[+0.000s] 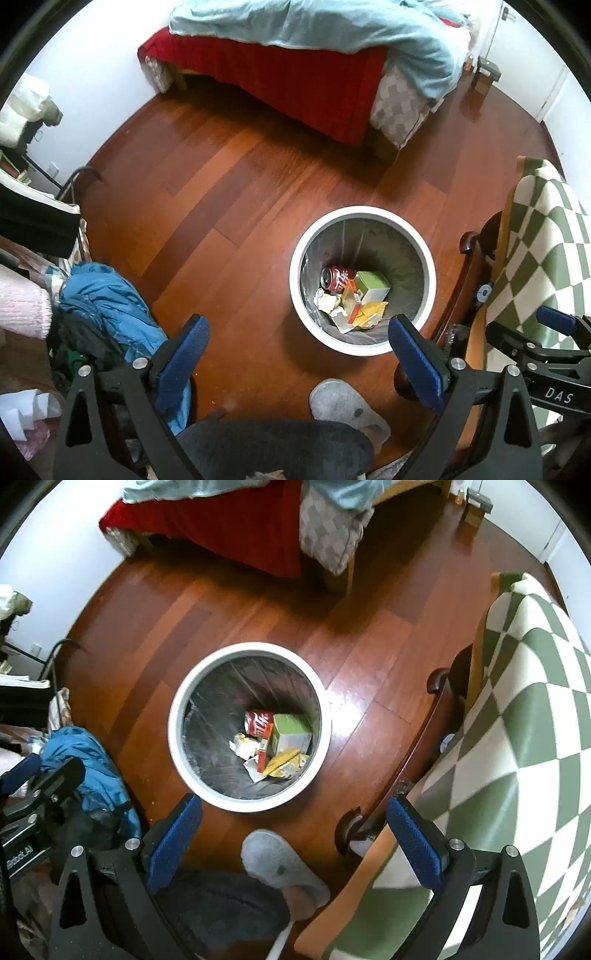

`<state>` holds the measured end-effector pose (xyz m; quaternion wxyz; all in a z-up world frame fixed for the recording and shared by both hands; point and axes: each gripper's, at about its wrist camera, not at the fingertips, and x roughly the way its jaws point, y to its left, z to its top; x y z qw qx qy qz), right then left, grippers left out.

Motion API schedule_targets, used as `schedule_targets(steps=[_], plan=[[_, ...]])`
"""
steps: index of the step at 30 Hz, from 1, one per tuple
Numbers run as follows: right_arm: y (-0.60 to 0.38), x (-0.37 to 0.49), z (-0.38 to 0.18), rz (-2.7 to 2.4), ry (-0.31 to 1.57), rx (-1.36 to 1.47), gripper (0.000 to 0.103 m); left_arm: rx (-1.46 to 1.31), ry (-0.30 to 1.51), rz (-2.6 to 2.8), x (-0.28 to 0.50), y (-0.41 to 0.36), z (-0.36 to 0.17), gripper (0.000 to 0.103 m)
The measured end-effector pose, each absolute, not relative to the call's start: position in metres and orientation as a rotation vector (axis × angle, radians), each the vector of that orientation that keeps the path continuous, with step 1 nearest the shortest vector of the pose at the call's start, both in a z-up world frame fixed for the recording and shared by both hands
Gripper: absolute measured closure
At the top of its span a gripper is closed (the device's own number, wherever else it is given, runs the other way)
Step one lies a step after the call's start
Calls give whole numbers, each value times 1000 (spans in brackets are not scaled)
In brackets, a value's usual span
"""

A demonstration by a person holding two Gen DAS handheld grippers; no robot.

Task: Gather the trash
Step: 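Move both tools back from the bin toward the table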

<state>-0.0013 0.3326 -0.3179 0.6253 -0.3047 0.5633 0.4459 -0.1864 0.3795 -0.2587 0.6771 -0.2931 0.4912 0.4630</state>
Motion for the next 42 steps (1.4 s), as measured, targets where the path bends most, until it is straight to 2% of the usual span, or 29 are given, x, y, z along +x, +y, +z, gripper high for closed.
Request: schedule_targets(steps=[13,17,21,28,35,39,42], plan=[[256,-6,-204,1129,1196,-509,2,-552,980,1054,-190,311,-167,4],[220,7,-175,1133,1211,-399,2,-504,957,1012,-168,280,-154,4],[161,43,-161,1051,1220,-302,2,-455,978,921,-125,246,-162,4],[25,152,-189,715,1269,-182,2,-387,1104,704,-2,171,-224,4],[-108,265,-249,408,1319,-199,2,-298,1229,556,108,101,-285,4],[-149,306,-284,376,1340,-262,15,-238,1285,515,151,68,-312,4],[-161,323,-306,396,1356,-292,18,-211,1318,494,169,54,-326,4]])
